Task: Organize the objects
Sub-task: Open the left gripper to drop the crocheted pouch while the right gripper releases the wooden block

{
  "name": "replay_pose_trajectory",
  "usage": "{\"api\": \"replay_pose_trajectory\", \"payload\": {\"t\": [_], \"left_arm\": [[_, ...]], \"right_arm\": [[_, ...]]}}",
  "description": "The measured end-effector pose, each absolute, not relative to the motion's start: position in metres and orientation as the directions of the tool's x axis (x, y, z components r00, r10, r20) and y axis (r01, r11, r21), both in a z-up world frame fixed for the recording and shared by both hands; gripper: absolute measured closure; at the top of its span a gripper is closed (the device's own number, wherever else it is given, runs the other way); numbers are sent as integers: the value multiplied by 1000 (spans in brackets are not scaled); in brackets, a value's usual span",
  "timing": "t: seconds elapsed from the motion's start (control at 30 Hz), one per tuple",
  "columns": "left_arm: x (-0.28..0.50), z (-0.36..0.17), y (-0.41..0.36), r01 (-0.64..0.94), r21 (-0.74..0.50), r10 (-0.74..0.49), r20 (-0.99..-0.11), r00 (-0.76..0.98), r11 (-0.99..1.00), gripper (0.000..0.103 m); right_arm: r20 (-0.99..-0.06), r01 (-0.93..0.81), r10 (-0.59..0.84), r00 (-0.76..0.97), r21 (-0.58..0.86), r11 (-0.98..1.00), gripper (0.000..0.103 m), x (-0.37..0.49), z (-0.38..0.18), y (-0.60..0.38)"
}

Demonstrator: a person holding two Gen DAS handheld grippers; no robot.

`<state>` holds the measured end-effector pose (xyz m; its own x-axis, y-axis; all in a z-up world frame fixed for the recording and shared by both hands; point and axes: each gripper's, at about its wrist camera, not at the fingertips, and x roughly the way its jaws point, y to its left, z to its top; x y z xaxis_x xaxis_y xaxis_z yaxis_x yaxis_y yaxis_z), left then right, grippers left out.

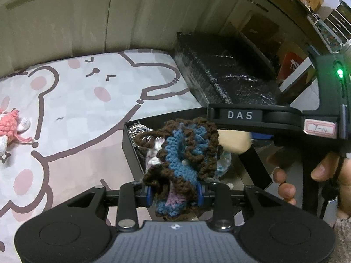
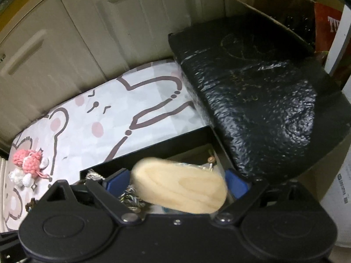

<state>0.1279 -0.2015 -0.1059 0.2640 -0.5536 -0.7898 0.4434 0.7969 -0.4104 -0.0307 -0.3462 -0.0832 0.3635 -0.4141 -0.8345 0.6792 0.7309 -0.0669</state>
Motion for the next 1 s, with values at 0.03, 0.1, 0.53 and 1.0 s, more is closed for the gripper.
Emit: {"api": "replay_pose_trajectory", "payload": {"t": [0.03, 0.1, 0.53, 1.0], "left_arm": [[128, -107, -203, 445, -411, -555, -790, 261, 795, 67], [128, -109, -208, 450, -414, -557, -791, 253, 791, 67], [126, -118, -242, 545, -402, -583, -786, 207, 735, 57], [130, -119, -237, 503, -355, -522, -819, 239, 788, 30]], "right_arm": [[-833, 681, -415, 365, -65, 729, 7, -32, -82, -347], [-832, 684, -408, 375, -48, 728, 7, -36, -78, -349], [-814, 678, -376, 442, 29, 735, 8, -56, -51, -348], [-841, 660, -367, 397, -17, 751, 9, -55, -60, -345]]}}
